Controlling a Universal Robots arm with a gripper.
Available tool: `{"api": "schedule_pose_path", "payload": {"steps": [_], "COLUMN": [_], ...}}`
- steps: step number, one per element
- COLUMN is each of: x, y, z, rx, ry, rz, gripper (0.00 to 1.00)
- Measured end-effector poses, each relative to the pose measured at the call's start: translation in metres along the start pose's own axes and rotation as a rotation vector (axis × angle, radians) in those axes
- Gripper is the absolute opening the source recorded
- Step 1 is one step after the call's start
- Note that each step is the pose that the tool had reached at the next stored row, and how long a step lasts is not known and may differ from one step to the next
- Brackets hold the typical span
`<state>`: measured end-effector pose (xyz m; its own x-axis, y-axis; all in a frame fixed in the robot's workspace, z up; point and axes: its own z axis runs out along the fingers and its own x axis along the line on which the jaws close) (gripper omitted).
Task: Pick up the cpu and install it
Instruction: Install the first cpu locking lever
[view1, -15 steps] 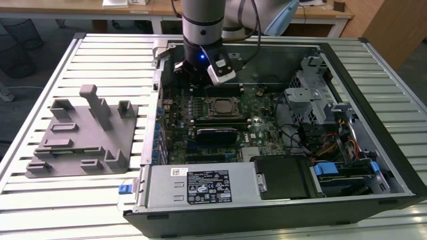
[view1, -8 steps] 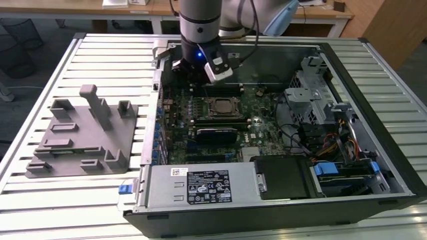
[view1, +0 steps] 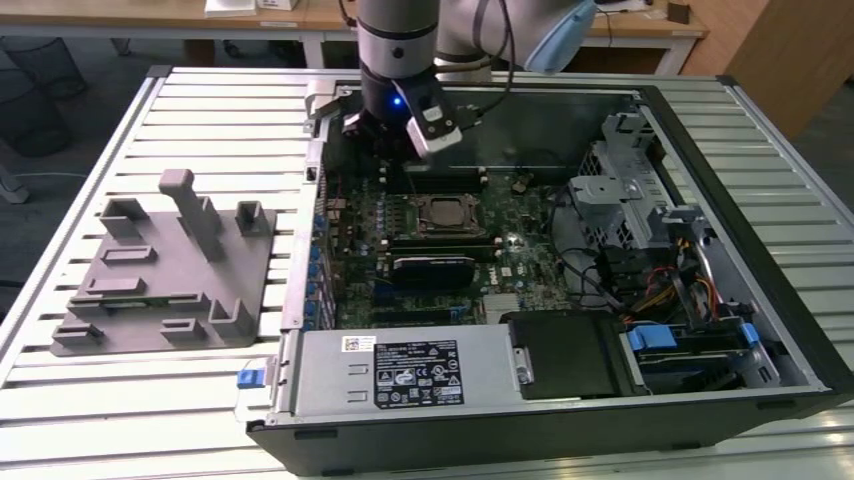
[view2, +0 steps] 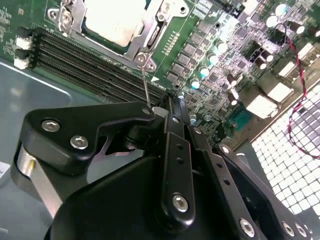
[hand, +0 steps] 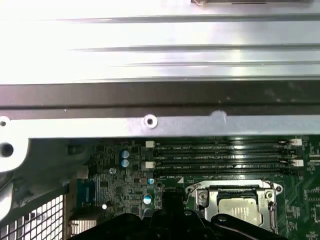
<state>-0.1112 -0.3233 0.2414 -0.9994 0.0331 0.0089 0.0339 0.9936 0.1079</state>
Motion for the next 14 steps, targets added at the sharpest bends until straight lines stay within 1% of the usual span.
{"api": "schedule_pose_path", "payload": {"steps": [3,6,10,14], "x": [-0.0005,-0.004,-0.0146,-0.0235], "y": [0.0004,0.0007,0.0011,0.0014], "z": [0.0,0.0001,0.0,0.0], "rx": [0.0,-0.0004,-0.0003,-0.0002], "ry": [0.0,-0.0001,0.0,0.0], "rz": [-0.001,0.0,-0.001,-0.001], "gripper": [0.11,0.11,0.11,0.11]}}
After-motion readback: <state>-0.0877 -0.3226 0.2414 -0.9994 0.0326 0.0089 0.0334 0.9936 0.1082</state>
